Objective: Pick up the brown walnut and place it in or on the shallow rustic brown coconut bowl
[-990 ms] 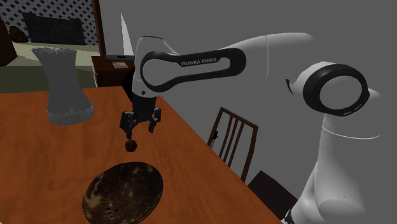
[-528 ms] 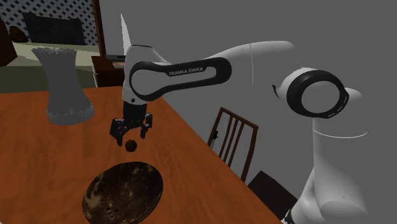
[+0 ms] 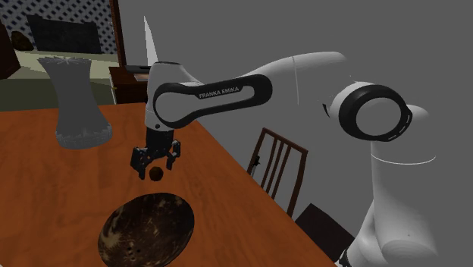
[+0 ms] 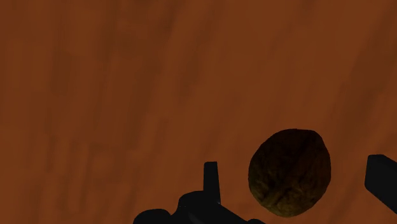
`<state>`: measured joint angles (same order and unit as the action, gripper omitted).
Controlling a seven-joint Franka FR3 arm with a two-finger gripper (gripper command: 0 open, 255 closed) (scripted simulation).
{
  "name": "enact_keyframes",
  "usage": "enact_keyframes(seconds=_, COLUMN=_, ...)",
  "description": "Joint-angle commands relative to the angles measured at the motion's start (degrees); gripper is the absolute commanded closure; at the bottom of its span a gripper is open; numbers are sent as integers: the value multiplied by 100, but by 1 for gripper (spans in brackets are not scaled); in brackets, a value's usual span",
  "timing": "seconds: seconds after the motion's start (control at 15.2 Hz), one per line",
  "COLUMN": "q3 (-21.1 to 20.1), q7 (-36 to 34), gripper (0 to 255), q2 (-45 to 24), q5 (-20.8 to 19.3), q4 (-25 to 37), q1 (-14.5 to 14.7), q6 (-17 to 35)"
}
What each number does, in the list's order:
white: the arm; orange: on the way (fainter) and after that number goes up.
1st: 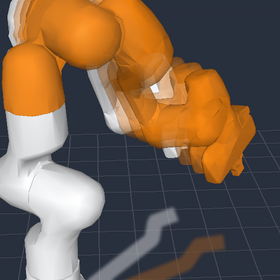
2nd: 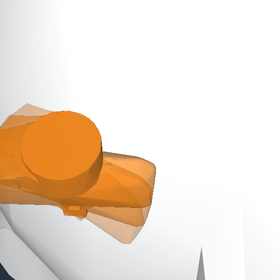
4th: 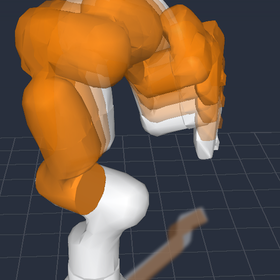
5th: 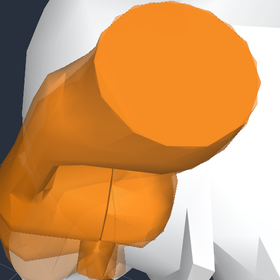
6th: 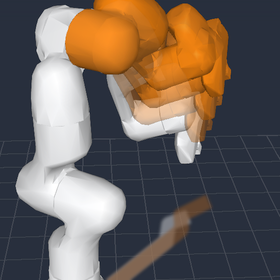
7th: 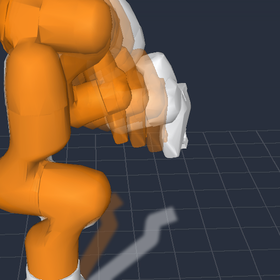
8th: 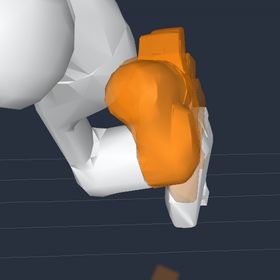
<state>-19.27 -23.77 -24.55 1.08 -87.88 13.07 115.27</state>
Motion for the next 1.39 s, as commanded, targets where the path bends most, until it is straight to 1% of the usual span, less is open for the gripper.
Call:
enact_keyframes(seconds=0.0, q3=0, q7=0, gripper=0, q2=0, q5=0, q4=-1, q1=0, q6=2)
enact_keyframes(seconds=0.07, q3=0, q7=0, gripper=0, q2=0, q5=0, q4=-1, q1=0, q6=1)
enact_keyframes(seconds=0.13, q3=0, q7=0, gripper=255, q2=0, q5=0, q4=-1, q1=0, q6=1)
enact_keyframes(seconds=0.73, q3=0, q7=0, gripper=255, q2=0, q5=0, q4=-1, q1=0, q6=2)
enact_keyframes(seconds=1.32, q3=-21, q7=-52, gripper=255, q2=107, q5=17, q4=540, q1=12, q6=-638)
